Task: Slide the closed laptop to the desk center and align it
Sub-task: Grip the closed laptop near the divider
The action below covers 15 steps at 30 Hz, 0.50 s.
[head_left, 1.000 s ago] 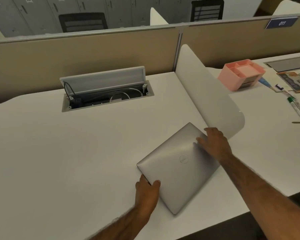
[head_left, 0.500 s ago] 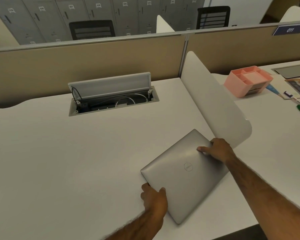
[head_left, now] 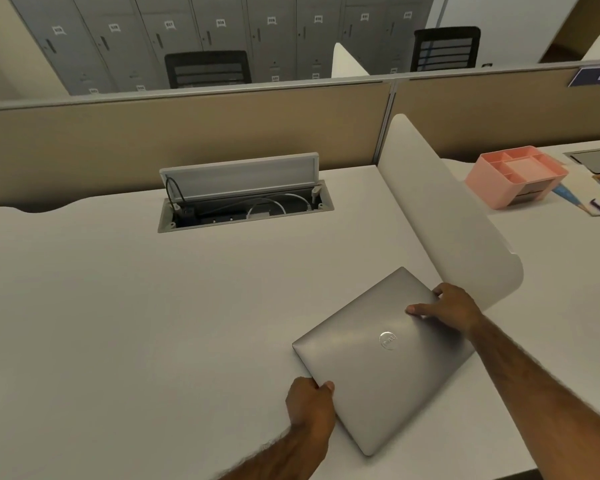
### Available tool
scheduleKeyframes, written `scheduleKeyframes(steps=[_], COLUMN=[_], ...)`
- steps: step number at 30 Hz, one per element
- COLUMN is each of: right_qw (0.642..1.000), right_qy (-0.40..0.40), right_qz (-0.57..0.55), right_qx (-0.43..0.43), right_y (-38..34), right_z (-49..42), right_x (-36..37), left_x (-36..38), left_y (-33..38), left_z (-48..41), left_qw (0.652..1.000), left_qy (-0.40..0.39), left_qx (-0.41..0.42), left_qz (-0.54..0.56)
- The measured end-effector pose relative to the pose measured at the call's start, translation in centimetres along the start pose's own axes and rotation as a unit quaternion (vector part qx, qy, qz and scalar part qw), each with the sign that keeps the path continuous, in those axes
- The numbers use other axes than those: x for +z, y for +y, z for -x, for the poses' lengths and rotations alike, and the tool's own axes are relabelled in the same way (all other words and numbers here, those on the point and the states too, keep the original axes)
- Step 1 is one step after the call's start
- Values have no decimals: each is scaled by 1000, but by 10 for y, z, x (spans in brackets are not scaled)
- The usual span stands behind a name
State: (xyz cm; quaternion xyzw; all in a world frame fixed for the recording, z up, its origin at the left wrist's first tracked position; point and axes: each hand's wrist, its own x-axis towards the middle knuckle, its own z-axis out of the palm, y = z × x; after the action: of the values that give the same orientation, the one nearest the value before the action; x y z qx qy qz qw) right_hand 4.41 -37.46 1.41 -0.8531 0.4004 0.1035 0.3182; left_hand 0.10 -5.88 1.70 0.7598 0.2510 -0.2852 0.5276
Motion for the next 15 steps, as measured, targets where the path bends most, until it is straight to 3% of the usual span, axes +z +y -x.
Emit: scheduleKeyframes(steps=[15], right_qw=[999], right_qy=[10], right_qz=[8], right_qx=[-51], right_y=[-71], right_z=[13], right_x=[9], left_x=[-54], left_y=[10], left_z=[-13], left_qw=[999], left_qy=[6], left_qx=[23], left_qz=[33])
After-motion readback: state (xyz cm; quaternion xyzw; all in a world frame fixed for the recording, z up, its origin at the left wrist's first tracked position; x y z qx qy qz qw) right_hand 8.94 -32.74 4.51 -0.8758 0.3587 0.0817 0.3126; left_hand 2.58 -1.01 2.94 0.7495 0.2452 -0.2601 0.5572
